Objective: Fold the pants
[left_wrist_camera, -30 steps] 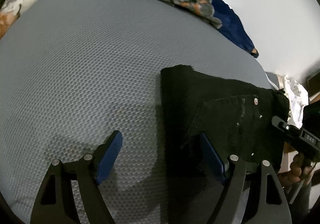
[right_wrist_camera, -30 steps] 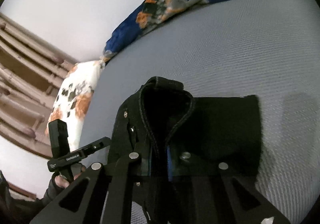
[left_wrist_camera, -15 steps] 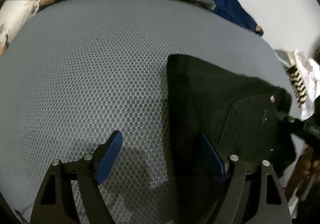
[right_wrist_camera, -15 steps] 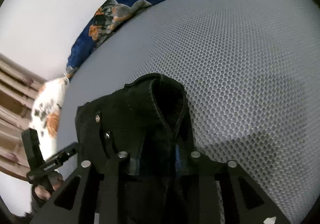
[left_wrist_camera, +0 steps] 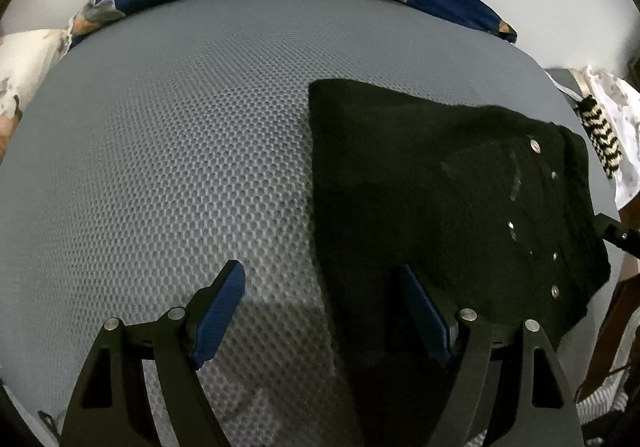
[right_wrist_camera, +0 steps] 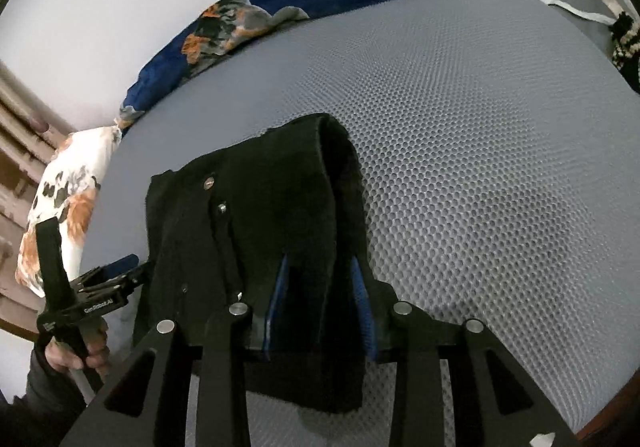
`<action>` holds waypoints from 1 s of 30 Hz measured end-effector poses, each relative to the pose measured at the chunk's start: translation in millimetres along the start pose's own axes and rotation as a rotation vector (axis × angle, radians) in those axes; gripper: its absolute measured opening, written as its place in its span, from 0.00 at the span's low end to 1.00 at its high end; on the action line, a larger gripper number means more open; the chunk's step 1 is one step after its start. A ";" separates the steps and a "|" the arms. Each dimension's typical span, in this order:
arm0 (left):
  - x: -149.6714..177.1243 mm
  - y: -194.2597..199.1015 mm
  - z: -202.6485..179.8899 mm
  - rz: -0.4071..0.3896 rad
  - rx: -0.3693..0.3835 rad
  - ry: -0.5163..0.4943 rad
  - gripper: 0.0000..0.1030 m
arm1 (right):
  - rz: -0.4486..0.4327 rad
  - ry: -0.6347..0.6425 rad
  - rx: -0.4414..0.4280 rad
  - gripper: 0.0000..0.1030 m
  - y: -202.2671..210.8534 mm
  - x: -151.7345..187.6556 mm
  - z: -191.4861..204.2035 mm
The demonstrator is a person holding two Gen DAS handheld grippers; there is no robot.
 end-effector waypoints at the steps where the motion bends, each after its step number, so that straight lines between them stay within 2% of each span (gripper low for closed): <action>1: 2.2 1.0 -1.3 -0.001 0.000 -0.001 0.78 | 0.002 0.002 -0.010 0.30 1.9 2.2 2.0; 6: 11.6 5.5 -8.0 -0.002 0.006 -0.009 0.78 | 0.047 -0.008 -0.024 0.30 -3.1 18.0 4.6; 10: 20.7 8.0 -10.7 0.004 0.006 -0.013 0.78 | 0.043 -0.008 -0.015 0.29 -4.2 19.3 6.1; 21: 31.6 10.2 -15.0 -0.008 0.003 -0.003 0.78 | 0.031 -0.024 0.009 0.11 1.1 23.7 2.1; 30: 36.1 5.7 -22.9 0.014 0.021 -0.013 0.78 | 0.036 -0.020 0.054 0.08 14.3 36.7 -2.7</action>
Point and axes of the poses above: each gripper's, at about its wrist camera, not at the fingertips, and y roughly against the way its jaws point, z to its left, x to its underside, the point moved 10 cm from there along -y, roughly the way its jaws point, and after that the axes turned 1 degree about x, right-handed, at the moved point
